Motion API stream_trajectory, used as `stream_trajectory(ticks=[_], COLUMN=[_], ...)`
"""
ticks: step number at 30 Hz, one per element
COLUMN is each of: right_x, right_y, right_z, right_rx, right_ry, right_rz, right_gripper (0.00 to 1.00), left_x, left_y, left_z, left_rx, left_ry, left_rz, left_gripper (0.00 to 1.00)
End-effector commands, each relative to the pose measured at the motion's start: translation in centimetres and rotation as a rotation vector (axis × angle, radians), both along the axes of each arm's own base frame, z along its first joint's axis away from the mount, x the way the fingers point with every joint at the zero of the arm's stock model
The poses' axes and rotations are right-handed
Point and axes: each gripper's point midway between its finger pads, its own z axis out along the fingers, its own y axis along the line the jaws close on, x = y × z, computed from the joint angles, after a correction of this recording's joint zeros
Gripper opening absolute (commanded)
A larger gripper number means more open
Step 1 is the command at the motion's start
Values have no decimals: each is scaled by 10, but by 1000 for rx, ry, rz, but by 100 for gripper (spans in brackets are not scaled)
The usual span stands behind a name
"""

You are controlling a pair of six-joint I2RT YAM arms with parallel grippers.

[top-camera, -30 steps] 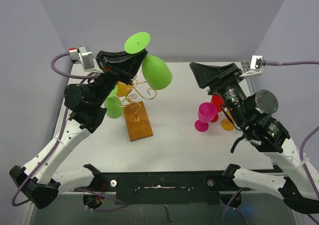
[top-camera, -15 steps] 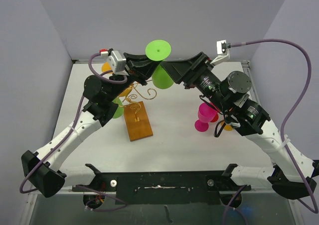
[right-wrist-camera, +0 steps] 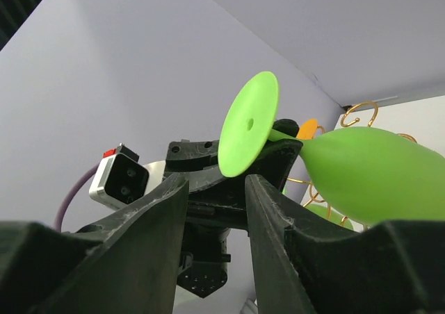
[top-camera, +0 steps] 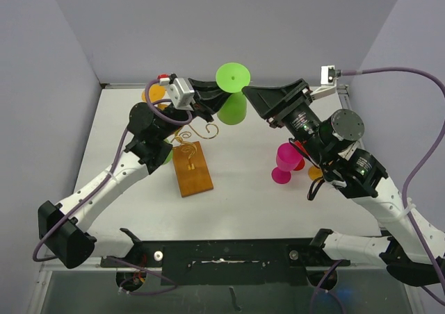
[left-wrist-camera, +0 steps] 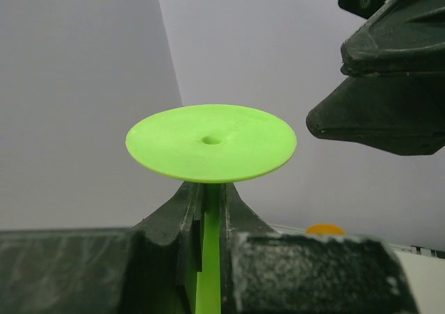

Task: Place the wine glass upside down on the wine glass rack

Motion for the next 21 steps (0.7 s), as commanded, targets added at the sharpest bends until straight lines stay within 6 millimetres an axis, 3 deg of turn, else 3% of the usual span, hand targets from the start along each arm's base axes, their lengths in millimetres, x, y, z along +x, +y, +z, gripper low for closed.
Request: stream_trajectory(ticks=[1,11,17,21], right_x=[6,22,34,42], right_y=[-10,-23,-20,-16], right_z=[6,-17,-19,-22], right_rx=[53,46,64,79], right_ry=[20,97,96,88], right_rz=[-48,-132,-132,-123], right_gripper=[38,36,36,31], left_x=[-13,-18,-17,-17], left_y=[-2,-5,-6,-8], left_z=[20,17,10,5], left_rx=[-15,-18,-3,15], left_ry=[-109,-114,-108,-98], left_rz=[-20,-33,-29,-29], left_gripper=[0,0,0,0])
